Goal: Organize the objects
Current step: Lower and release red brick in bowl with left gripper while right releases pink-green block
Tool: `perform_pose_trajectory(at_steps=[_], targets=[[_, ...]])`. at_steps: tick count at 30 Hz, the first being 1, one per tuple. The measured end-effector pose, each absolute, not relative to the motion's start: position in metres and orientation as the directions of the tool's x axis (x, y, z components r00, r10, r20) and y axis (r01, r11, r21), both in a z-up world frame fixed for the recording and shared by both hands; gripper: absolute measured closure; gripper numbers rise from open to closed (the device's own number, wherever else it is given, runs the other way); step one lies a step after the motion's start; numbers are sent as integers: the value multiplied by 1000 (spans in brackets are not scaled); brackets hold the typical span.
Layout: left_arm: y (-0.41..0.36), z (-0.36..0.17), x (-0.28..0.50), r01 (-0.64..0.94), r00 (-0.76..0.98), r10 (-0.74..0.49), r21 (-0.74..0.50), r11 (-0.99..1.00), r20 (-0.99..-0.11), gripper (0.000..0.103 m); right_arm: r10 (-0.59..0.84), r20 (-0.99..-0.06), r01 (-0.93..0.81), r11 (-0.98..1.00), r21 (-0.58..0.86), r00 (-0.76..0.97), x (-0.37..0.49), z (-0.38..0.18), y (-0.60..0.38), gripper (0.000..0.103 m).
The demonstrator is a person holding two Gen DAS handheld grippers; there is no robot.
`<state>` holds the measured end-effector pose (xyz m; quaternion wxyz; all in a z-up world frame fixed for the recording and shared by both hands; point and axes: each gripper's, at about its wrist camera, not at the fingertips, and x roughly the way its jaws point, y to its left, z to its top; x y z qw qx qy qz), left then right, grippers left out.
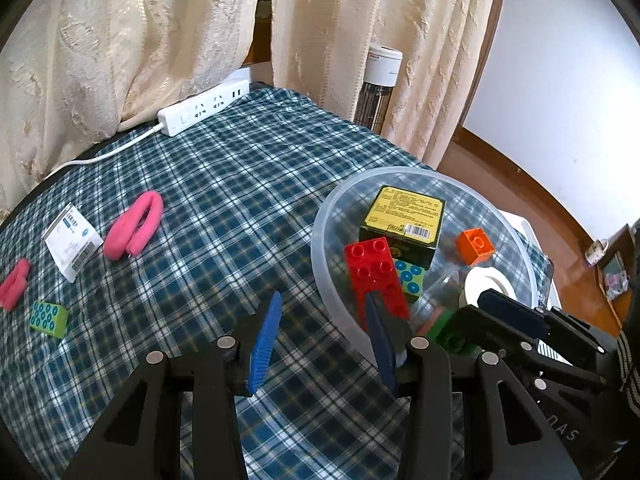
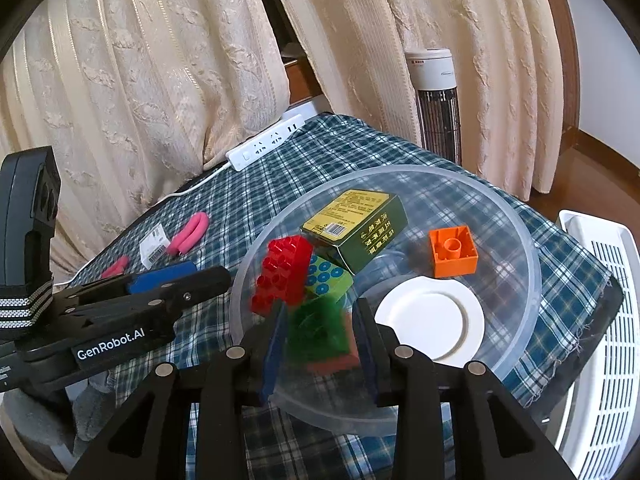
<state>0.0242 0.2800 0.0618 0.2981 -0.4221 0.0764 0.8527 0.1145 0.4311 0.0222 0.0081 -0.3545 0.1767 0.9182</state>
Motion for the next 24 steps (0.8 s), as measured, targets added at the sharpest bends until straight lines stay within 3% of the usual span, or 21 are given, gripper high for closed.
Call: perform_pose_trajectory(at_steps=[14, 18, 24], targets=[[263, 62, 23, -546, -476, 434, -129, -828, -765, 57, -112, -643, -128, -941, 315, -758, 114, 31, 421, 67], [254, 63, 19, -526, -484, 425, -134, -840, -765, 41, -114, -638, -126, -939, 319, -761, 114, 34, 417, 58], [237, 64, 13, -497, -503, 401, -124, -859, -765, 40, -122, -630, -117, -939, 324, -767, 112, 37, 412, 51]])
